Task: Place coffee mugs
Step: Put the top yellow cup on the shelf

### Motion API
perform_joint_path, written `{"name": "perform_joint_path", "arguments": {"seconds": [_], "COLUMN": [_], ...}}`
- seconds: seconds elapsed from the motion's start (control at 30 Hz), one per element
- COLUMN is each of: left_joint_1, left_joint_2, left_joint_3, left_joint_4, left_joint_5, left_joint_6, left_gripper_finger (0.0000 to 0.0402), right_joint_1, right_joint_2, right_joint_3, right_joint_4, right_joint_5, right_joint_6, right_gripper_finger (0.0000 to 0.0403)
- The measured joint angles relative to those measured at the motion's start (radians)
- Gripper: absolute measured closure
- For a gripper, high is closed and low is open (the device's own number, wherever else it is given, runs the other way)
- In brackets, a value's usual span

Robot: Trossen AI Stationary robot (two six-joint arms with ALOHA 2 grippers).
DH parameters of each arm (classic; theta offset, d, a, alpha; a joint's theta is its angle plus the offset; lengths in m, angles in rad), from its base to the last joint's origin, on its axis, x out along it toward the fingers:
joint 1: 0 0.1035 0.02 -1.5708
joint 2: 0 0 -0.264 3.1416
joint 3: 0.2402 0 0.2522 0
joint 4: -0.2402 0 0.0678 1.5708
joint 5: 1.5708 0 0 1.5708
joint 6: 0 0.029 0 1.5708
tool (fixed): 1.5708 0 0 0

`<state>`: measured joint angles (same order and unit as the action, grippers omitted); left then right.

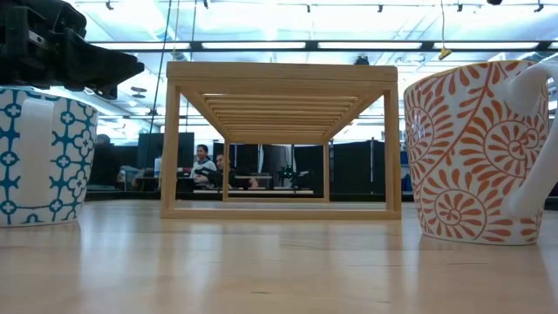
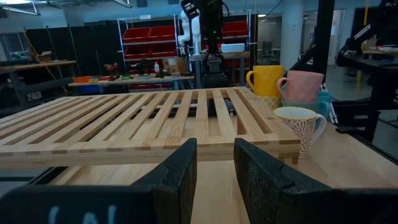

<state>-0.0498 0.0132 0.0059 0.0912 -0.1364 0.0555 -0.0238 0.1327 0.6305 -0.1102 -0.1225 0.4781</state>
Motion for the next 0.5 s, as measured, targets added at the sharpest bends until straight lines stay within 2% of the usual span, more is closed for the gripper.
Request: {"name": "perform_joint_path", "arguments": {"seconds": [0.23,0.37,0.5], "left_joint_1": [0.000,0.000,0.000], "left_joint_2": [0.000,0.000,0.000], "left_joint_3": [0.000,0.000,0.000], "left_joint_4": [0.000,0.000,0.000], "left_joint_5": [0.000,0.000,0.000], "left_joint_6": [0.000,0.000,0.000], "left_gripper_finger": [0.0288,0.0288,0.0288], "right_joint_1": [0.000,0.000,0.000], "right_joint_2": [0.219,0.362,0.492], "right_joint_3": [0.201,0.325,0.404], "right_joint_4": [-0.342,-0.655,-0.913], "right_joint_5": [0.043,0.097,0.089], "right_joint_6": [0.040,0.190,0.373], "right_gripper_finger": [0.0167,0.0167,0.0167]}}
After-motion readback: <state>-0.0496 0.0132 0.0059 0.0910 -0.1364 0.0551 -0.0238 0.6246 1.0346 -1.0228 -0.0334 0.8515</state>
